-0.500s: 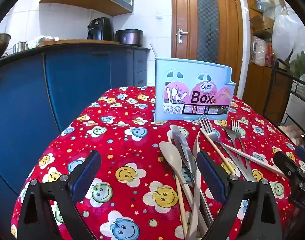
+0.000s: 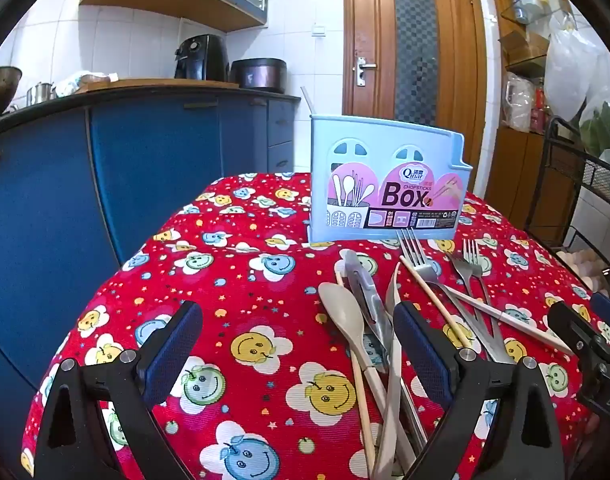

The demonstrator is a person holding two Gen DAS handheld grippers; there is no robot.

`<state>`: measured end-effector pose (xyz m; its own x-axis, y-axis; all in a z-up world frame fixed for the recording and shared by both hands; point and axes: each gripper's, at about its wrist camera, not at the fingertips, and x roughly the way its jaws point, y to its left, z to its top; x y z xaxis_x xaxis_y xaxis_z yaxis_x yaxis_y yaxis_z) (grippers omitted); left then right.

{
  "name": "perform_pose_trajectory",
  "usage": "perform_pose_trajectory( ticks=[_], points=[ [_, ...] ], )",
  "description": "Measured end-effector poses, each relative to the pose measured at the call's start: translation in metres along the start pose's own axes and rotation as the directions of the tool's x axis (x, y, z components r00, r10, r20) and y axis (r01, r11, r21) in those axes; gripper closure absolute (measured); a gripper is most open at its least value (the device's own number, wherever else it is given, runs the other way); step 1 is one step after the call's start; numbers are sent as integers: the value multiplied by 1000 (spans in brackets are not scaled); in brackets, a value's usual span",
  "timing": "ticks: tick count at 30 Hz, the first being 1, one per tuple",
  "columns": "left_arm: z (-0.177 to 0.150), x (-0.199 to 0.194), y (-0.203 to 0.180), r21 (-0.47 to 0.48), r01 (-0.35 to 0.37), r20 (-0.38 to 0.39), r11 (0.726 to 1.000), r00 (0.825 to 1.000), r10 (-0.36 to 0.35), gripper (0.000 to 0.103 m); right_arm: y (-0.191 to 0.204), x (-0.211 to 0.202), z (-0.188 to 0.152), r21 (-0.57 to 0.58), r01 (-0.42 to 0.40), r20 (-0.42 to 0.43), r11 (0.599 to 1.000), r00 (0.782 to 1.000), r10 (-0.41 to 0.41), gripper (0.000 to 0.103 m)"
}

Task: Organize utensils

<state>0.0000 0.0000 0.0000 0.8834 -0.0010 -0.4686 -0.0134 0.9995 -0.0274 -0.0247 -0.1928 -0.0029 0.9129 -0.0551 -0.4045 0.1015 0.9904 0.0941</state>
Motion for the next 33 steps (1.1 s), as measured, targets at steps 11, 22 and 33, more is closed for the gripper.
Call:
perform_pose_trajectory(
  ticks=[11, 22, 33],
  points=[
    [0, 0, 0, 0, 0, -1, 1000, 1000, 0, 7, -1, 0, 0, 2, -1, -1, 1000, 1000, 1, 0],
    [0, 0, 0, -1, 0, -1, 1000, 1000, 0, 7, -1, 0, 0, 6, -3, -2, 1000, 1000, 3, 0],
    [0, 0, 0, -1, 0, -1, 1000, 1000, 0, 7, -1, 0, 0, 8, -3, -4, 1000, 1000, 3, 0]
  ],
)
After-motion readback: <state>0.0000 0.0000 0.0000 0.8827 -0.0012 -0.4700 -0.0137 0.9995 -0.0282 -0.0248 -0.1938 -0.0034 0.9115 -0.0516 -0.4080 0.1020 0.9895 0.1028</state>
